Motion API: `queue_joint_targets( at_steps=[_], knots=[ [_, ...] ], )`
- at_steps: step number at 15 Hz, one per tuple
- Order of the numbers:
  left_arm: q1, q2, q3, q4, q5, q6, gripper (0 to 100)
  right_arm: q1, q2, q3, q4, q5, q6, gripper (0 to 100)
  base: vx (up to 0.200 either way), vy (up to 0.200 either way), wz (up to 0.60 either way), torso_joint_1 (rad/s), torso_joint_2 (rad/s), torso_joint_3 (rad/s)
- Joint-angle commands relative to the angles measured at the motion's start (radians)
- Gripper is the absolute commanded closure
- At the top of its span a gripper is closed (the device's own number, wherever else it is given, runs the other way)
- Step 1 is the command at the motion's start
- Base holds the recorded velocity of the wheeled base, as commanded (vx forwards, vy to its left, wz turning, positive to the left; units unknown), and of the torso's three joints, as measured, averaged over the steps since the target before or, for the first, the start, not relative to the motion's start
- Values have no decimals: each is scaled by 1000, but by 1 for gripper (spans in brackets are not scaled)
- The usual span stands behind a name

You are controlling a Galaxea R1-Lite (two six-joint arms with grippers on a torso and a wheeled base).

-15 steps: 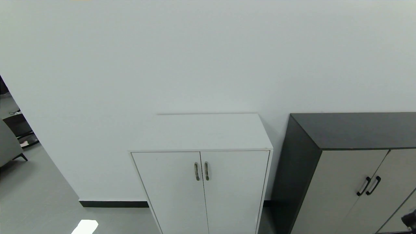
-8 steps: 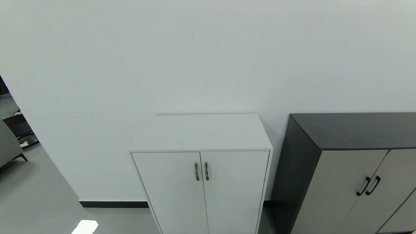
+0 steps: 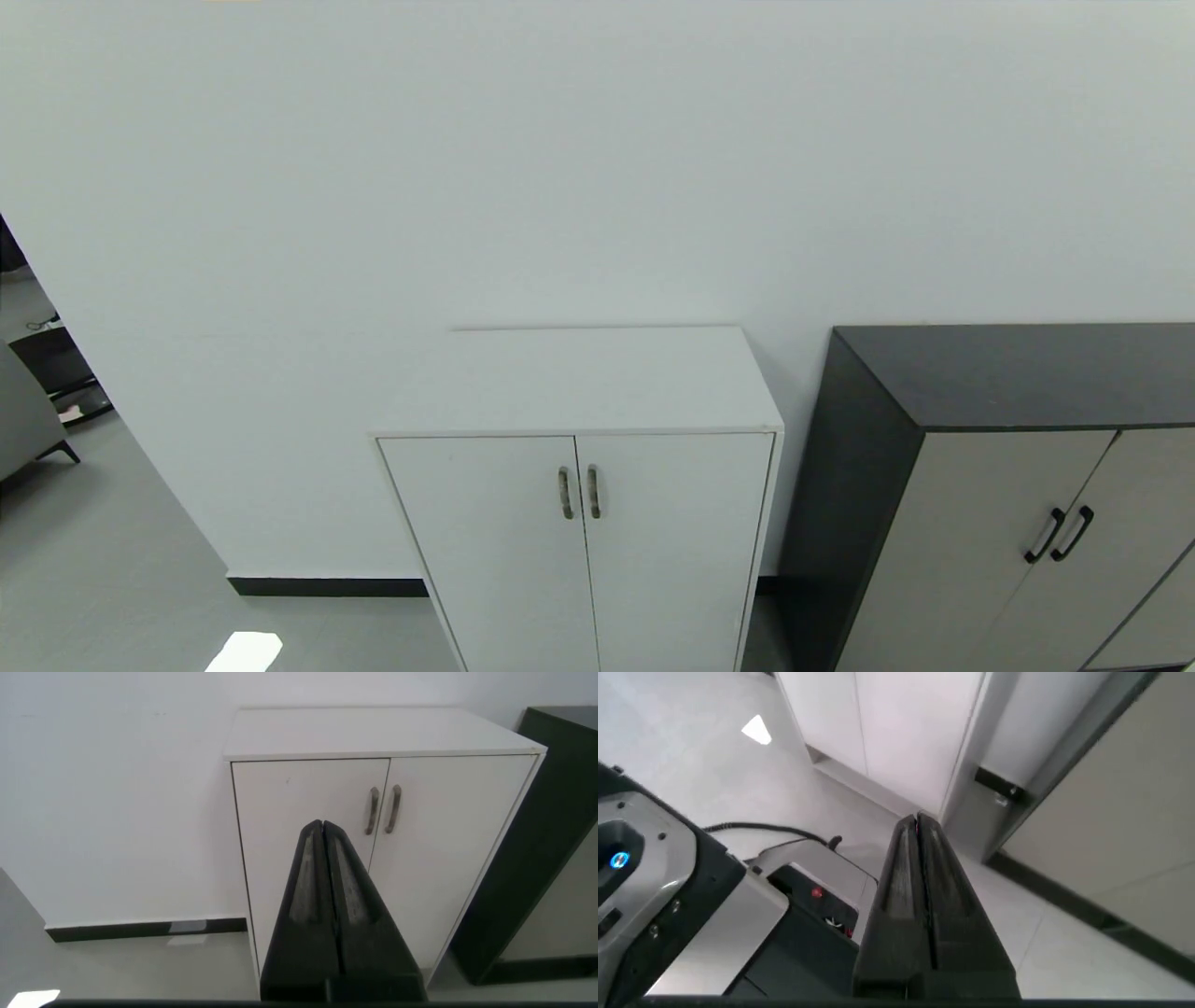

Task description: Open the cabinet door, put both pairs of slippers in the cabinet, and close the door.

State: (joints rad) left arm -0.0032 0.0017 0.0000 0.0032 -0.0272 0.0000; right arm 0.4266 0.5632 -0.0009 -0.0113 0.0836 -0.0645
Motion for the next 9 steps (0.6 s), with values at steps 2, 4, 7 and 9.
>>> queue_joint_targets(
  at_steps=[2,4,7,9],
  knots=[
    [0,1,0,0,0,2,100,-32,-72,1,7,-48,71,100,0,0,0,0,0,0],
    [0,0,0,0,0,0,100,-134,-100,1,8,-48,71,100,0,0,0,0,0,0],
    [0,0,0,0,0,0,100,-313,-189,1,8,-48,71,100,0,0,0,0,0,0],
    [0,1,0,0,0,2,100,-338,-259,1,7,-48,71,100,0,0,0,0,0,0]
  ],
)
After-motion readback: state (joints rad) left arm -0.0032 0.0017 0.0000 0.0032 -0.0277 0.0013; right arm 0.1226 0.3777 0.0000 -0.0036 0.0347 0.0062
